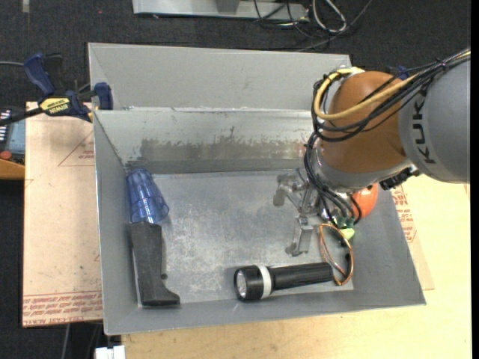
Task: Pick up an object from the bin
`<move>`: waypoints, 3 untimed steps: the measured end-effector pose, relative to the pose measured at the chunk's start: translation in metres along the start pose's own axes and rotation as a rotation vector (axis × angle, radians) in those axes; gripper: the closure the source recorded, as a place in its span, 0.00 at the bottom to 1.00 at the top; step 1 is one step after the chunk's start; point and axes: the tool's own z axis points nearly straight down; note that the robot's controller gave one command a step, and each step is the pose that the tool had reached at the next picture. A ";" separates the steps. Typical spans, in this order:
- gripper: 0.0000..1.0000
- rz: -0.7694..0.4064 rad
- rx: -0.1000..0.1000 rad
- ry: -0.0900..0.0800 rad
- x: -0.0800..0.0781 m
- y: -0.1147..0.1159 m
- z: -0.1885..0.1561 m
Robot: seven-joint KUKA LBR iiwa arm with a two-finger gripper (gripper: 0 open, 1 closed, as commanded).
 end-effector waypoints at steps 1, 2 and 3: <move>0.00 0.000 0.000 -0.008 -0.002 0.000 -0.004; 0.00 -0.427 0.001 -0.009 0.049 -0.046 0.103; 0.00 -0.294 0.001 -0.013 0.058 -0.047 0.057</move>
Offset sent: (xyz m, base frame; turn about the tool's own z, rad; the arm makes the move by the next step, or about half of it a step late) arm -0.0579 -0.0534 -0.1175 -0.4880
